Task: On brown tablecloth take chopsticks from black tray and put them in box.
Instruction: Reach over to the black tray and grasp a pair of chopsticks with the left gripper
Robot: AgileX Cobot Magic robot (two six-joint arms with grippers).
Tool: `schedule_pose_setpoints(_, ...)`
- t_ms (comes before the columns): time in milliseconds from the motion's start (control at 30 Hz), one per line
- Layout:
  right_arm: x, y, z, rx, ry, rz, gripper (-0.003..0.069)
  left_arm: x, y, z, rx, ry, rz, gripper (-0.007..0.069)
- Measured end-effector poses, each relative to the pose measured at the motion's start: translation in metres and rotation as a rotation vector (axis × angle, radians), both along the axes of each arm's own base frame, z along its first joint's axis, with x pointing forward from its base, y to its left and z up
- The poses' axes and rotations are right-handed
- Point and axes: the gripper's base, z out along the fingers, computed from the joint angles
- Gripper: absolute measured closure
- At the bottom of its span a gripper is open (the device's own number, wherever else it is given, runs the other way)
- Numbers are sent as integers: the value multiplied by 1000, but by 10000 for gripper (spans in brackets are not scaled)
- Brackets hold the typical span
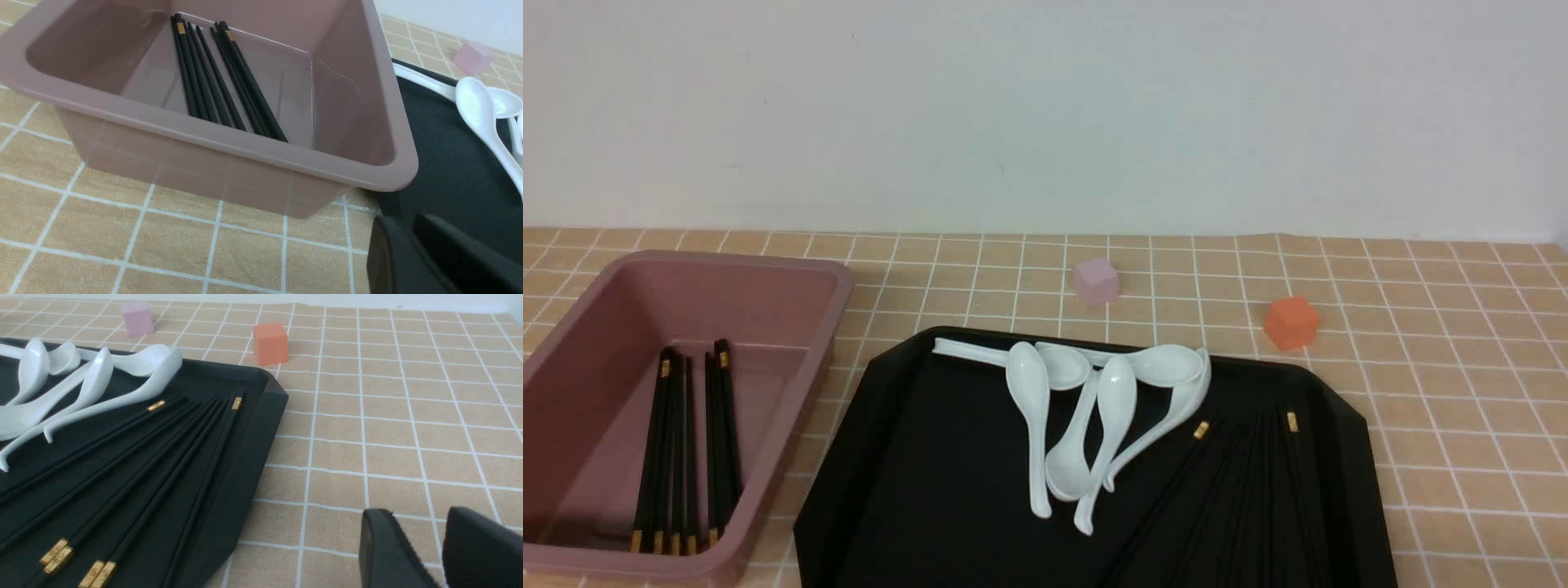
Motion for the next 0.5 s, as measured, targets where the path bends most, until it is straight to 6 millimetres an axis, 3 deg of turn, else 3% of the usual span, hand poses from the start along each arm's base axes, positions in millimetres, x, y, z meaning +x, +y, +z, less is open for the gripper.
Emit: schedule_pose_setpoints(500,0,0,0,1,0,0,419,0,0,0,0,0,0,525)
